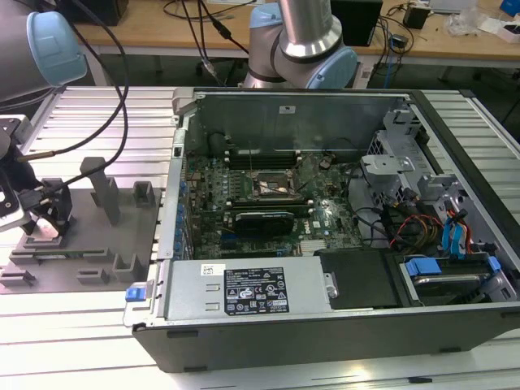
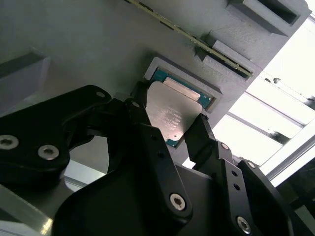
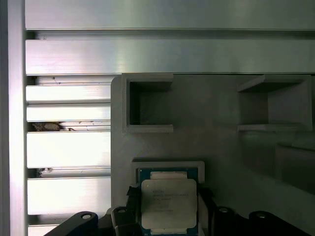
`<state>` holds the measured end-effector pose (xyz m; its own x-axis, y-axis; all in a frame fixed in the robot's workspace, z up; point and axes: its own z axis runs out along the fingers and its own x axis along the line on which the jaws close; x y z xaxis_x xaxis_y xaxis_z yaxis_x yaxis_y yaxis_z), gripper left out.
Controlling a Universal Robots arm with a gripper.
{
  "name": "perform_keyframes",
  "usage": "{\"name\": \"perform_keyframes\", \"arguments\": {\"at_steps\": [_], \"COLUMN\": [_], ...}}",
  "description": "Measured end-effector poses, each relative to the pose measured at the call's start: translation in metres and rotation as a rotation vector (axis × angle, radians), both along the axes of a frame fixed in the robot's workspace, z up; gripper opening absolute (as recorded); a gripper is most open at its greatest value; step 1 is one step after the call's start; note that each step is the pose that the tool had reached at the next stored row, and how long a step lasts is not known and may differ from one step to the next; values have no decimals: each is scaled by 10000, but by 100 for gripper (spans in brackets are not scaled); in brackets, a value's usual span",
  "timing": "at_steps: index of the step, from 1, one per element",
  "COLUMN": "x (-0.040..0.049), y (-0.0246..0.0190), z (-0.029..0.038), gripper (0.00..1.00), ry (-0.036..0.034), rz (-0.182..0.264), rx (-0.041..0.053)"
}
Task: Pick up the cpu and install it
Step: 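Pick up the cpu and move it towards the insertion slot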
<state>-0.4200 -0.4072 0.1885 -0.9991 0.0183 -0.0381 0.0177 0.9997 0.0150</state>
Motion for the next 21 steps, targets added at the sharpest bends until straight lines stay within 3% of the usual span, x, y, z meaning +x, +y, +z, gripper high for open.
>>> {"name": "perform_keyframes", "arguments": {"at_steps": [7, 10, 21], "x": [0, 0, 0], "y": [0, 0, 0], "z": [46, 95, 437], "gripper": [55, 55, 55], "ry": [-1, 0, -1], "rz": [0, 0, 0], "rx": [1, 0, 0]}}
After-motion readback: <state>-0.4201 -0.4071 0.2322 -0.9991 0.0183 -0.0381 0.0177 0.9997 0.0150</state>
